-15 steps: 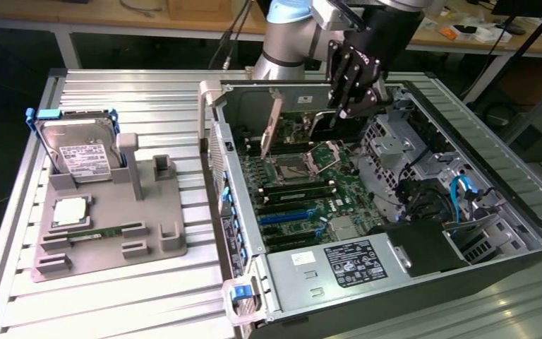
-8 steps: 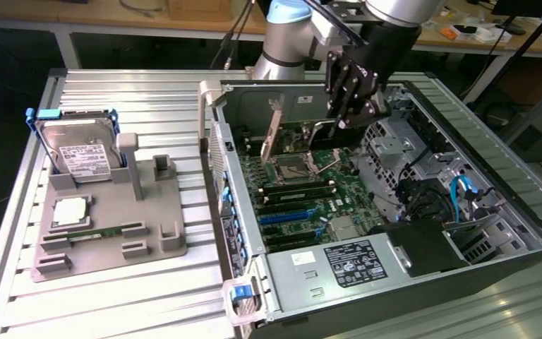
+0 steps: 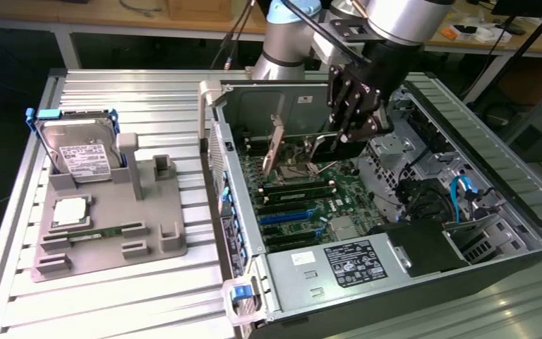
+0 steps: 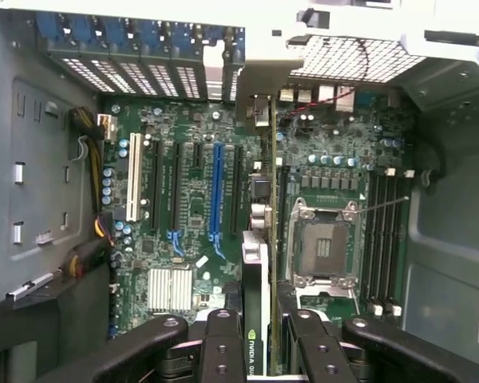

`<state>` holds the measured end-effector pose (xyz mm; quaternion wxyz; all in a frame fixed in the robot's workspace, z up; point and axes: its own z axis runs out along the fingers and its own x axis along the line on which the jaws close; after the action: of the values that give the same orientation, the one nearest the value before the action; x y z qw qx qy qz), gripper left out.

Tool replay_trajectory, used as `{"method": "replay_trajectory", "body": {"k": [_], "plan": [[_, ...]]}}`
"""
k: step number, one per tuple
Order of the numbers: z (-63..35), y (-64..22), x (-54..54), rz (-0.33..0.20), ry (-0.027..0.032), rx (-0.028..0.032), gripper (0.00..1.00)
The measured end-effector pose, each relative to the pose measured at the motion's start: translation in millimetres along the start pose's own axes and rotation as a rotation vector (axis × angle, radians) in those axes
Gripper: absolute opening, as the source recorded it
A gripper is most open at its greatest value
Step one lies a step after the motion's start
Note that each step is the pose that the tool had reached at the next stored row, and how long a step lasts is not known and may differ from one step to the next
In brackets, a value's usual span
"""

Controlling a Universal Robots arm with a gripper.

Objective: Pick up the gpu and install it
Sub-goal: 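Insert the gpu into the slot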

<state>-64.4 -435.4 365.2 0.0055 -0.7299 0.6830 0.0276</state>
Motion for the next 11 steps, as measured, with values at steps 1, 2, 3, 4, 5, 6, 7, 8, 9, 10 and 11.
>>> {"method": "replay_trajectory", "body": {"k": [1, 2, 3, 4, 5, 6, 7, 8, 9, 10, 11], "plan": [[1.4, 0.1, 2.6, 0.000, 0.0002, 0.0002, 0.27], [3.4, 0.2, 5.0, 0.001, -0.0001, 0.0006, 0.27], [5.3, 0.2, 5.8, 0.005, -0.0004, 0.0009, 0.27], [6.8, 0.2, 6.4, 0.011, -0.0003, 0.0011, 0.27], [8.4, 0.2, 6.7, 0.017, -0.0004, 0.0014, 0.27], [10.6, 0.1, 7.1, 0.026, -0.0007, 0.0019, 0.27], [12.4, 0.1, 7.5, 0.033, -0.0010, 0.0023, 0.27], [13.8, 0.0, 7.9, 0.037, -0.0011, 0.0025, 0.27], [15.5, 0.0, 8.9, 0.040, -0.0011, 0.0027, 0.27], [17.4, 0.1, 11.0, 0.042, -0.0010, 0.0030, 0.27], [19.3, 0.2, 12.6, 0.043, -0.0011, 0.0034, 0.27]]}}
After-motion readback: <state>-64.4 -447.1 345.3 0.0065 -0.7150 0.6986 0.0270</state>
